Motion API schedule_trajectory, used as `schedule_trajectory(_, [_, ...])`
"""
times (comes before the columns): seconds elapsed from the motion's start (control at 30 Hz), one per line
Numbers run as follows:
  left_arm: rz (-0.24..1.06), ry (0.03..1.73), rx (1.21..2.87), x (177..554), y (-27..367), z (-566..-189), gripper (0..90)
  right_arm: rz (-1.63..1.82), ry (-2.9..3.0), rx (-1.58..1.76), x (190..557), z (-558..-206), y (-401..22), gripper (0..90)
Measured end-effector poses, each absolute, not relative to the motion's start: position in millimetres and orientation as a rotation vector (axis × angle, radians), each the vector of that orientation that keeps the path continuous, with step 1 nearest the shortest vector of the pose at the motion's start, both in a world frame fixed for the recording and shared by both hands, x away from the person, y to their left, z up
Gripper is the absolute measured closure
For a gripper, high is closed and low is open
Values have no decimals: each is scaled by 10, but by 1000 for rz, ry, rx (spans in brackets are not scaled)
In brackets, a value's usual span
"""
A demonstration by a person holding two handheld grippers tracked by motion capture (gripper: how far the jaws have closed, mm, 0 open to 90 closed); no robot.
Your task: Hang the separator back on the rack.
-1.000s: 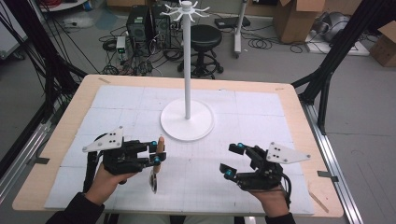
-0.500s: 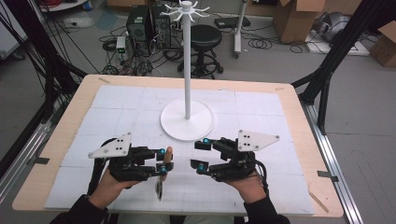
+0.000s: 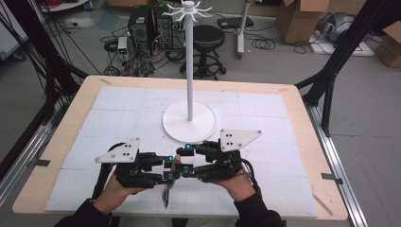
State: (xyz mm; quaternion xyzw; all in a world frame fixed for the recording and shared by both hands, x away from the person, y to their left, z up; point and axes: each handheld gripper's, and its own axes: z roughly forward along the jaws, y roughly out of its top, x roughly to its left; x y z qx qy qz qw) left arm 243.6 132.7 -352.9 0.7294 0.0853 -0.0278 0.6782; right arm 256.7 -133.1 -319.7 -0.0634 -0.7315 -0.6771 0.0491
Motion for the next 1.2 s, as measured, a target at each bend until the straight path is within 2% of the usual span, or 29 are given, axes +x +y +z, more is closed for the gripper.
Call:
schedule_trajectory(0.23, [-70,172,1639,2422,1310,-3525,673,-2047,-2229,-151,2563,-3202,-1304,697])
schedule_trajectory(0.67, [-76,177,1609,2428,1327,-3510,666,-2094,-2222,-210,2498,-3170,-1284,718])
schedule_trajectory(0.7, [-73,191,1605,2427,1326,-3510,658,-2092,-2225,-216,2495,-3165,-1282,718])
schedule_trajectory(0.77, [-64,210,1606,2431,1322,-3514,551,-2097,-2239,-242,2488,-3141,-1273,718])
schedule_trajectory(0.93, [-44,240,1604,2447,1317,-3541,450,-2110,-2254,-300,2472,-3052,-1265,719])
schedule_trajectory(1.2, [10,294,1634,2446,1302,-3568,411,-2138,-2322,-449,2440,-2930,-1265,719])
